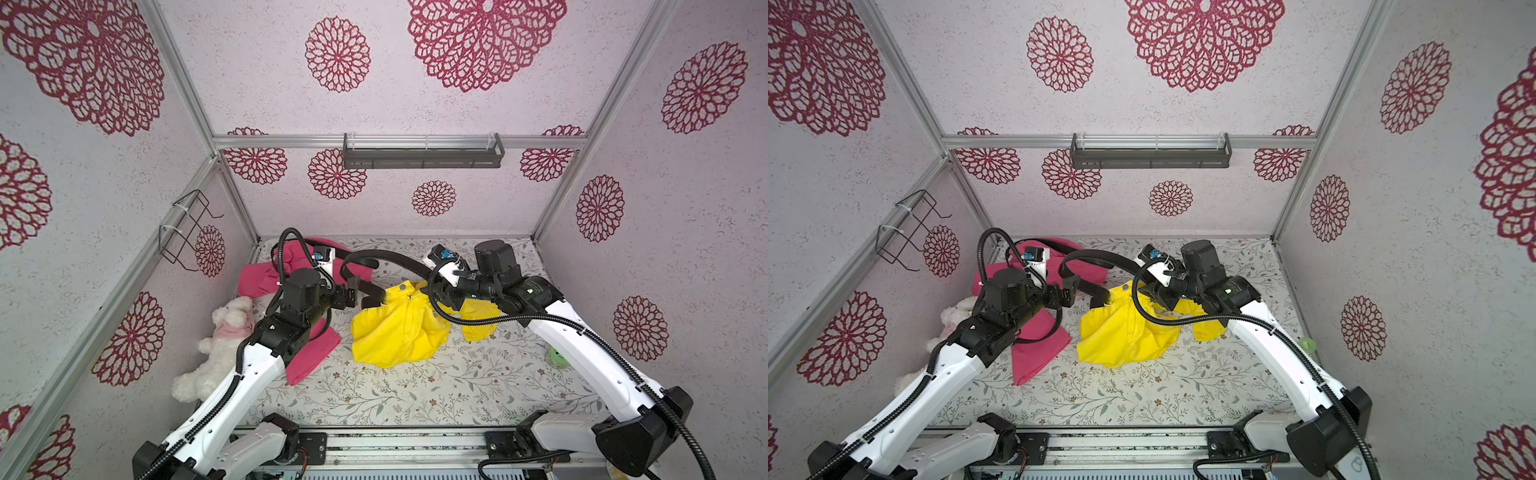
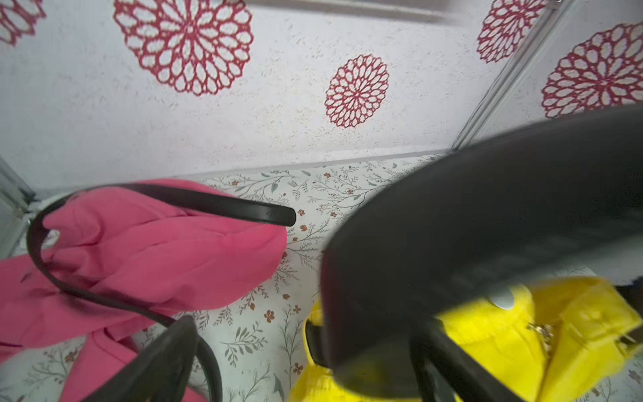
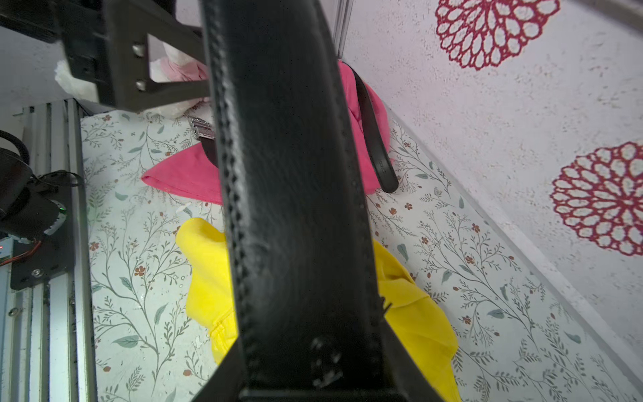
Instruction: Remove the belt from the trousers
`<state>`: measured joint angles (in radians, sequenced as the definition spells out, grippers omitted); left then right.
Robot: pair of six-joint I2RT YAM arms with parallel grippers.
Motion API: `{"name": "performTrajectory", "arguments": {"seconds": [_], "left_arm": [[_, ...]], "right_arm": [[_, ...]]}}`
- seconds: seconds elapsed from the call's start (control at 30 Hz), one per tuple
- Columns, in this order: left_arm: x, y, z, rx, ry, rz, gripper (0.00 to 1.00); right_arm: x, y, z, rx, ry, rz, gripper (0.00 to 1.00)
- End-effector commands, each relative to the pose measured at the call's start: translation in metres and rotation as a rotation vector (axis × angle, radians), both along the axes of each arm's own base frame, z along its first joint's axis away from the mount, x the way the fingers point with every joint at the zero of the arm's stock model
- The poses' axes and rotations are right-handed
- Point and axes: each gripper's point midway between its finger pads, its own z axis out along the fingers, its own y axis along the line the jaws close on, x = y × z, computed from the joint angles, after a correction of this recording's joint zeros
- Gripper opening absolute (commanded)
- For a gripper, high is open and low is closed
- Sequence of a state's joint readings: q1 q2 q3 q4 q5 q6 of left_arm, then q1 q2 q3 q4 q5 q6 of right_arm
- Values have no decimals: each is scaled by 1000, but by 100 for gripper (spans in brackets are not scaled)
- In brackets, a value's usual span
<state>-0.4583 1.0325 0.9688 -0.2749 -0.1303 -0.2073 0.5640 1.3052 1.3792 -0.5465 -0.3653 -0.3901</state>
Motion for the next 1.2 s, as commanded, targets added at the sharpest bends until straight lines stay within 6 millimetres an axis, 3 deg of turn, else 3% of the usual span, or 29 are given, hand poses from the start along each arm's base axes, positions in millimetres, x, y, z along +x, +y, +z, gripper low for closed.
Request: {"name": "performTrajectory", "arguments": {"seconds": [0.0,0.13,0.37,0.6,0.8,0.87,0.93,0.97,1.03,1.17], "left_arm": [[-21,7,31,119,-99,13,97],[-38,-10,57,220,-188,-53,97],[-45,-68,68,570,-333,-279,97],[-26,-112,82,738,-479,-392,97],[-3,-138,68,825,-500,-429,97],[5,-139,63,829,-488,-405,79],[11,-136,62,814,-472,-376,47],[13,-133,62,802,-465,-357,26],[18,-124,65,774,-455,-305,0],[29,-82,70,698,-401,-163,0]], "right_arm": [[3,-9,23,-31,-69,-26,0],[2,-7,28,-32,-79,-20,0],[-2,-6,30,-35,-81,-7,0],[-5,-4,28,-31,-77,6,0],[-7,-3,25,-29,-73,10,0],[-7,-4,25,-32,-74,7,0],[-6,-6,24,-38,-78,-4,0],[-5,-7,22,-44,-80,-10,0],[-2,-10,19,-57,-77,-30,0],[5,-23,11,-79,-56,-91,0]]}}
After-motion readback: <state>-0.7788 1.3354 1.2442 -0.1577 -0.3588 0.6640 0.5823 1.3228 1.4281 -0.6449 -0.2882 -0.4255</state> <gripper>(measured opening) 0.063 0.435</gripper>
